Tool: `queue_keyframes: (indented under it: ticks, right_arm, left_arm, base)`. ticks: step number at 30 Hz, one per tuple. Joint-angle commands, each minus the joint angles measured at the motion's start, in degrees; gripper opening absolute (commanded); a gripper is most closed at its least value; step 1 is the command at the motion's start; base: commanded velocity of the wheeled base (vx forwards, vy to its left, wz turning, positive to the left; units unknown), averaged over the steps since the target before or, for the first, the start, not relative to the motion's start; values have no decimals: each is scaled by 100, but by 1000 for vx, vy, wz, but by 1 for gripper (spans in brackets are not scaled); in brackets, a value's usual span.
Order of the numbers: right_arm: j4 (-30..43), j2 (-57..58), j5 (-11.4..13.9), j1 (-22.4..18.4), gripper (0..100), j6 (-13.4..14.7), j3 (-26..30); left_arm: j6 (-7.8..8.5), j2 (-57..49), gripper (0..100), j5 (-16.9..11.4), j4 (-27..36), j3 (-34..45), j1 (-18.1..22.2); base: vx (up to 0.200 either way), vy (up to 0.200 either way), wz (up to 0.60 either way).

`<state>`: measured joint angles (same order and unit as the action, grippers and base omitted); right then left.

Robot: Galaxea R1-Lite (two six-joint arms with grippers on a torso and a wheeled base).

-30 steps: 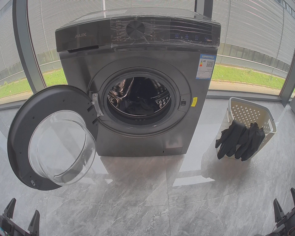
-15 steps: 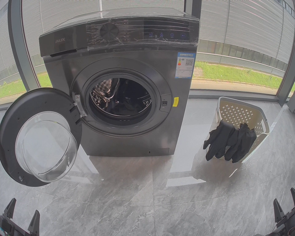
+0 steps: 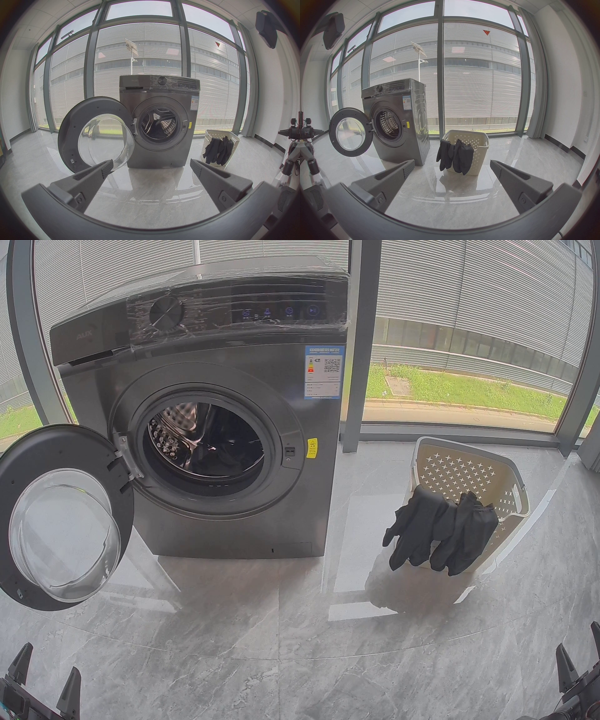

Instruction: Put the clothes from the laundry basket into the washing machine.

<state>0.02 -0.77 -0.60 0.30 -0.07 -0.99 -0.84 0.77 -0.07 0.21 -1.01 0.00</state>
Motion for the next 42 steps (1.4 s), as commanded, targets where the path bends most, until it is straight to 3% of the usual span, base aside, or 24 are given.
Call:
queue_keyframes:
  ticks: [1,9,42]
  right_arm:
    - [6,77,-2,5,100,-1,99]
    - [6,77,-2,5,100,-1,99]
    - [-2,77,-2,5,100,-1,99]
  left_arm:
    - [-21,-77,100,-1,-3,101,0]
    - [-21,-77,100,7,-3,101,0]
    - [-30,-77,100,7,-3,101,0]
  base:
    - [0,0,0]
    - [0,0,0]
    - [0,-200,0]
